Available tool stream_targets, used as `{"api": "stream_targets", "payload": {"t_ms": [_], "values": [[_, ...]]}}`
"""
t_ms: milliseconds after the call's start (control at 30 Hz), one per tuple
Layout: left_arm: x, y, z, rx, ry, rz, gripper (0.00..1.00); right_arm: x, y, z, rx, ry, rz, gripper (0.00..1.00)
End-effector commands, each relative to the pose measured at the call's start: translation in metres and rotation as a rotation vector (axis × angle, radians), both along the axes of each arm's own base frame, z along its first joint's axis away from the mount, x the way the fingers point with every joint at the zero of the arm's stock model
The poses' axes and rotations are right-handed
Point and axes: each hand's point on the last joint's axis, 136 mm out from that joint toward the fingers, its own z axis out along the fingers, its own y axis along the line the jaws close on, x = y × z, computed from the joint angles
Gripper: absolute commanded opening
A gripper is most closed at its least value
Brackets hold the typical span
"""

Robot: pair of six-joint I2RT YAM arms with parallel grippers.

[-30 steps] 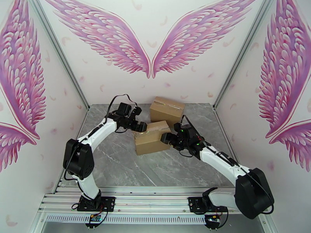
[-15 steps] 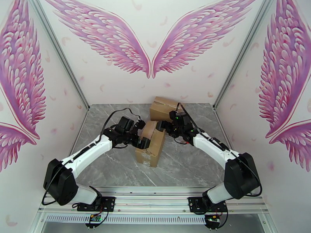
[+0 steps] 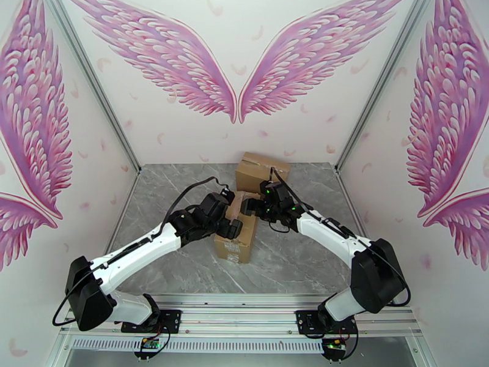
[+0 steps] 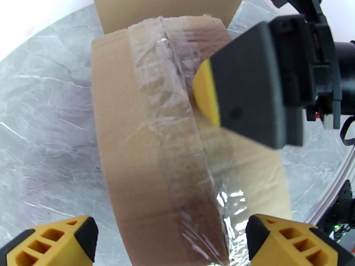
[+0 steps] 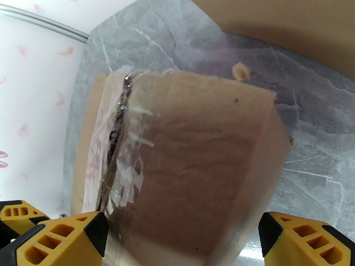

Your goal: Unpack the express box

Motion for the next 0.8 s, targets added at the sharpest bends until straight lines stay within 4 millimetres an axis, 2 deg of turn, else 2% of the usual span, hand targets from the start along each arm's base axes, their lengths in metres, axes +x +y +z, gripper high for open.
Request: {"api": "stream_targets", "payload": {"t_ms": [0, 167, 267, 300, 433, 567, 667, 767], "values": [[0.008, 0.010, 0.006, 0.086, -0.042, 0.036, 0.94, -0.004, -0.006, -0.013, -0.090, 0.018, -0.005, 0.94], [0.011, 0.011, -0.003, 0.130, -0.038, 0.045, 0.94, -0.005, -0.006, -0.024, -0.114, 0.041, -0.011, 0.93], [0.011, 0.009, -0.013, 0.161, -0.026, 0.035, 0.94, -0.006, -0.007, -0.024, -0.097, 0.036, -0.021, 0.93], [0.015, 0.003, -0.004, 0.146, -0.042, 0.029, 0.94, -0.006, -0.006, -0.022, -0.086, 0.029, -0.021, 0.93], [0.015, -0.005, -0.007, 0.158, -0.041, 0.008, 0.94, -0.005, -0.003, -0.011, -0.050, 0.001, -0.020, 0.93], [0.016, -0.009, -0.001, 0.186, -0.076, 0.007, 0.95, -0.007, -0.003, -0.011, -0.042, 0.007, -0.022, 0.93], [0.017, -0.010, 0.000, 0.257, -0.109, 0.014, 0.95, -0.007, -0.002, -0.012, -0.032, 0.012, -0.025, 0.93], [0.020, -0.005, -0.008, 0.346, -0.109, 0.043, 0.95, -0.008, -0.002, -0.015, -0.028, 0.018, -0.029, 0.93]]}}
